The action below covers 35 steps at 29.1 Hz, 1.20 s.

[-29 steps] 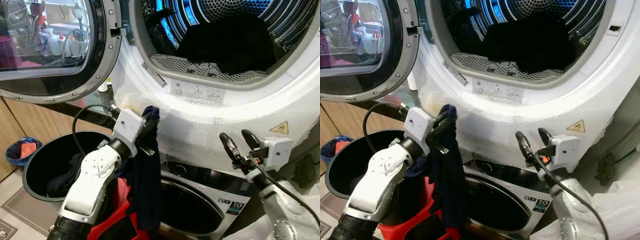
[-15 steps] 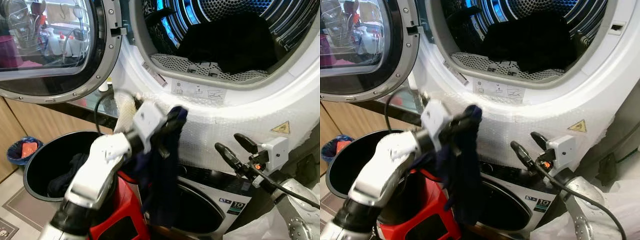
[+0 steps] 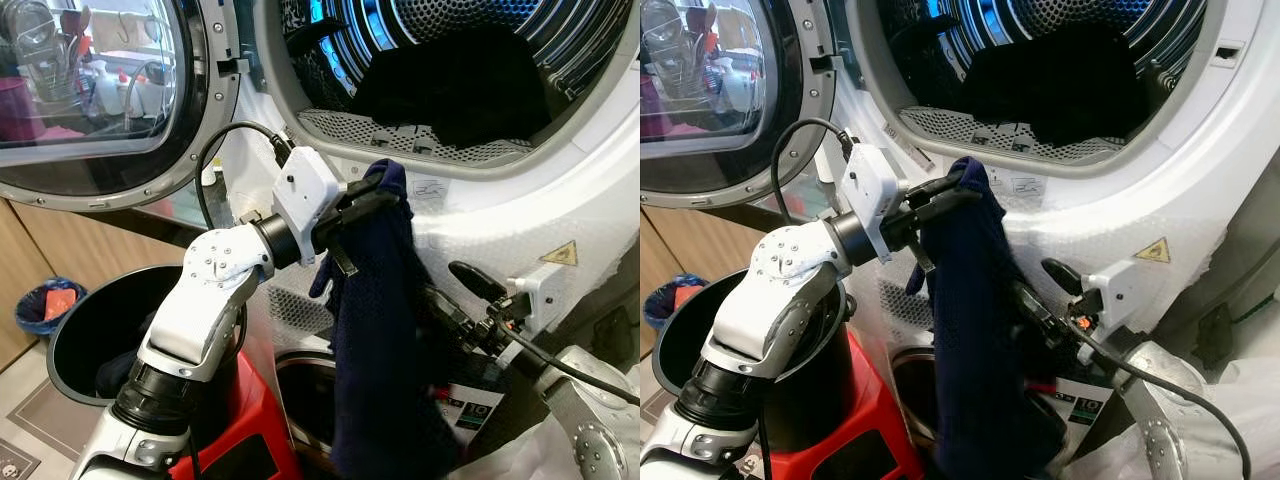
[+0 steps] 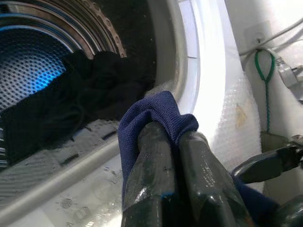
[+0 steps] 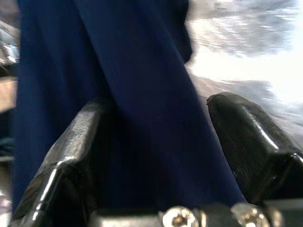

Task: Clothes washing

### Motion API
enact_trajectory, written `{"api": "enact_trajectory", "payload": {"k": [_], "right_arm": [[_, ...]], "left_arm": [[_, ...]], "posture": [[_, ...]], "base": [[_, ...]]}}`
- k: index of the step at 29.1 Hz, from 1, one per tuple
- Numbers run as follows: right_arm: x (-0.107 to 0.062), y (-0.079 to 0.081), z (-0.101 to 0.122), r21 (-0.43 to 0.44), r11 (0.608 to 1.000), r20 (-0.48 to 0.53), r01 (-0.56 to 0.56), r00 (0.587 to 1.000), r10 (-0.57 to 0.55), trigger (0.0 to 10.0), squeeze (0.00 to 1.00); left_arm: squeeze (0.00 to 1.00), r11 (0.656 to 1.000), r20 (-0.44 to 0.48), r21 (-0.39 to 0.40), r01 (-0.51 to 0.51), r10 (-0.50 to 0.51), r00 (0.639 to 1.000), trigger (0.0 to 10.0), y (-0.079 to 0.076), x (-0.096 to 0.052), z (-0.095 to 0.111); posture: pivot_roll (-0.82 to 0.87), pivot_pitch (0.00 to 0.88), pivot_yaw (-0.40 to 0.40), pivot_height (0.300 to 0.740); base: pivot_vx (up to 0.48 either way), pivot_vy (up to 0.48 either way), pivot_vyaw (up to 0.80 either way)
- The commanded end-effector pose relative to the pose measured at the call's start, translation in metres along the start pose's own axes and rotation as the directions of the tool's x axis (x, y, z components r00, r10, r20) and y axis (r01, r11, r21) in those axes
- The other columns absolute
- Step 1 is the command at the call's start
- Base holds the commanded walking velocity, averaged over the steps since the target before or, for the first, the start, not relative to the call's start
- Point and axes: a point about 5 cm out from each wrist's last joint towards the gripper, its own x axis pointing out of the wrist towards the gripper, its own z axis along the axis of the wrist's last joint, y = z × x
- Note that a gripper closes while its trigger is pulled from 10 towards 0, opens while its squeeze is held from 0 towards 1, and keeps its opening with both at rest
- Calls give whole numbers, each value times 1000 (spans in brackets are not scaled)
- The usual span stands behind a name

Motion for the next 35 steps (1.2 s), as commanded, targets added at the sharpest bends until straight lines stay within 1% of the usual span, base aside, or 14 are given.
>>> {"api": "enact_trajectory", "payload": {"k": [1, 5, 8, 12, 17, 18, 19, 22, 23, 26, 29, 30, 32, 35], "right_arm": [[7, 7, 10, -12, 999, 27, -36, 999, 36, 10000, 0], [15, 27, 13, 8, 989, 31, -149, 988, 148, 10000, 0], [17, 33, 14, 8, 985, 30, -174, 984, 174, 10000, 0], [23, 46, 16, 9, 971, 9, -238, 971, 238, 10000, 0], [27, 47, 14, -6, 977, -19, -213, 977, 213, 10000, 0], [31, 42, 13, -13, 989, -18, -146, 989, 145, 10000, 0], [32, 39, 12, -14, 992, -19, -122, 992, 122, 10000, 0], [27, 32, 13, -37, 994, -13, -106, 994, 105, 10000, 0], [14, 23, 14, -50, 991, -14, -123, 992, 122, 10000, 0], [-1, 16, 17, -58, 987, -16, -149, 989, 148, 10000, 0], [-39, 3, 17, -54, 971, -112, -234, 967, 227, 10000, 0], [-39, 3, 17, -54, 971, -112, -234, 967, 227, 10000, 0], [-58, 0, 12, -46, 959, -207, -280, 942, 265, 10000, 0], [-64, -4, 11, -46, 958, -236, -282, 935, 264, 10000, 0]], "left_arm": [[0, 1000, 8, 13, 18, -18, 1000, 10000, -3, 2, -1], [0, 1000, 5, 5, 14, -14, 1000, 10000, -2, 8, -6], [0, 1000, -4, 14, -2, 2, 1000, 10000, 2, 12, -8], [0, 997, -54, 44, -58, 61, 997, 10000, 17, 25, -13], [0, 999, -24, 38, -38, 39, 999, 10000, 17, 30, -7], [0, 1000, -18, 0, -2, 2, 1000, 10000, 11, 30, -7], [0, 1000, -15, -15, 15, -15, 1000, 10000, 8, 30, -7], [0, 994, 2, -59, 95, -95, 995, 10000, -2, 26, -6], [0, 986, 10, -85, 144, -144, 990, 10000, -7, 18, -4], [0, 977, 14, -107, 182, -182, 983, 10000, -10, 10, -2], [0, 976, -12, -117, 181, -184, 983, 10000, -8, -6, -2], [0, 976, -12, -117, 181, -184, 983, 10000, -8, -6, -2], [0, 978, -29, -110, 175, -179, 983, 10000, -5, -16, -1], [0, 978, -37, -114, 174, -179, 983, 10000, -3, -22, 0]], "posture": [[7, 0, 25, 740], [9, 0, 23, 740], [10, 0, 21, 740], [8, 0, 25, 740], [11, 0, 25, 740], [15, 2, 23, 740], [15, 2, 23, 740], [19, 10, 24, 740], [21, 15, 23, 740], [22, 18, 22, 740], [23, 28, 23, 740], [23, 28, 23, 740], [24, 33, 24, 740], [24, 38, 25, 740]], "base": [[0, 0, 0], [0, 0, 0], [0, 0, 0], [0, 0, 0], [0, 0, 0], [0, 0, 0], [0, 0, 0], [0, 0, 0], [0, 0, 0], [0, 0, 0], [0, 0, 0], [0, 0, 0], [0, 0, 0], [0, 0, 0]]}}
